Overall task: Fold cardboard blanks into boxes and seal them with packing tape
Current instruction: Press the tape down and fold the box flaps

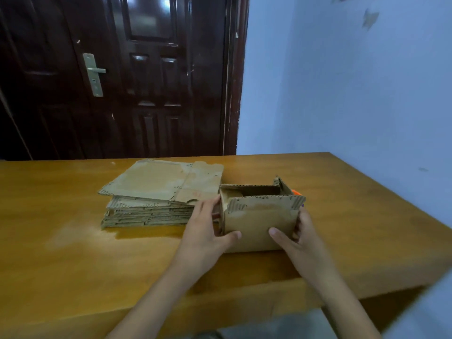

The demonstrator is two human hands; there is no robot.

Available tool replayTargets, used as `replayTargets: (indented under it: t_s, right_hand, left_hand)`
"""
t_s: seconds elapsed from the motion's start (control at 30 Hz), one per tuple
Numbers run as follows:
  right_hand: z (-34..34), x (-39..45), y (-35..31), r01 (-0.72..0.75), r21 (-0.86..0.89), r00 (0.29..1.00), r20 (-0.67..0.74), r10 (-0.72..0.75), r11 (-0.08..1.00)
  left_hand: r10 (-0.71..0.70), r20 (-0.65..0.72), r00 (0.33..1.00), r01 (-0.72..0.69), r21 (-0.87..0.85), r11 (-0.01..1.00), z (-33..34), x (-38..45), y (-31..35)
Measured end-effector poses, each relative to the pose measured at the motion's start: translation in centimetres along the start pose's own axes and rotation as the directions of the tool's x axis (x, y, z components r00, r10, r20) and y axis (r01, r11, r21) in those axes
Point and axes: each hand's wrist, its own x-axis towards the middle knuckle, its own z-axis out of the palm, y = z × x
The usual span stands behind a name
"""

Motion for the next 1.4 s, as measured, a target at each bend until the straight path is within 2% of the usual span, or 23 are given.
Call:
replayTargets:
  t_s: [0.13,0.27,0.43,0.53,0.67,0.83,0.9,0.97,1.07,1.13,1.23,1.33,1.4]
  right_hand:
    - [-1.2,1.7,0.5,0.015,-0.06,1.0,-0.013,-0.016,0.998]
    - [-2.5,1.5,0.4,0.017,-0.105,0.999,-0.034,-0.02,0.994]
    - [-6.7,-0.7,-1.0,-0.072,-0.088,0.997,0.033,0.075,0.994]
    - [-9.0,-1.7,-2.0,-0.12,-0.095,0.992,-0.034,0.117,0.988]
    - [-12.3,-0.1,-4.1,-0.079,-0.211,0.989,-0.141,0.049,0.974]
    - [-13.5,8.4,-7.7,0.029,-0.213,0.997,-0.061,-0.043,0.977]
    - [-12.8,13.0,-8.3,0.069,-0.267,0.997,-0.006,-0.074,0.961]
    - [-11.5,17.8,-7.8,0.081,-0.329,0.996,0.051,-0.069,0.941]
    - [-9.6,23.0,-5.7,0.1,-0.412,0.991,0.119,-0.055,0.906]
    - [-8.6,25.4,-3.9,0.096,-0.417,0.987,0.16,-0.031,0.904]
    - [-7.6,27.1,-2.1,0.028,-0.425,0.989,0.143,0.037,0.905]
    - [-7.0,27.7,0.2,-0.065,-0.475,0.982,0.127,0.142,0.878]
    - [-6.9,28.1,1.3,-0.123,-0.472,0.975,0.105,0.195,0.873]
  left_hand:
    - [-0.025,0.028,0.999,0.025,0.0,1.0,1.3,1.7,0.9]
    - [0.013,0.035,0.999,-0.011,-0.051,0.999,2.8,1.6,1.2]
    - [0.039,0.127,0.991,-0.02,-0.149,0.989,4.2,0.7,2.2]
    - [0.093,0.152,0.984,-0.072,-0.139,0.988,5.3,1.2,4.4]
    - [0.175,0.16,0.971,-0.164,-0.076,0.983,6.3,4.4,8.5]
    - [0.197,0.088,0.976,-0.194,-0.039,0.98,4.6,11.8,11.5]
    - [0.142,0.057,0.988,-0.139,-0.053,0.989,3.2,15.1,11.5]
    - [0.043,0.059,0.997,-0.033,-0.155,0.987,2.1,18.1,10.4]
    - [-0.104,0.136,0.985,0.135,-0.247,0.959,1.9,21.2,8.2]
    - [-0.15,0.159,0.976,0.181,-0.202,0.963,2.4,22.9,6.7]
    - [-0.188,0.213,0.959,0.216,-0.117,0.969,3.1,25.2,4.5]
    - [-0.195,0.305,0.932,0.205,0.001,0.979,4.0,26.3,3.1]
    - [-0.189,0.302,0.934,0.201,-0.008,0.98,4.9,26.7,2.5]
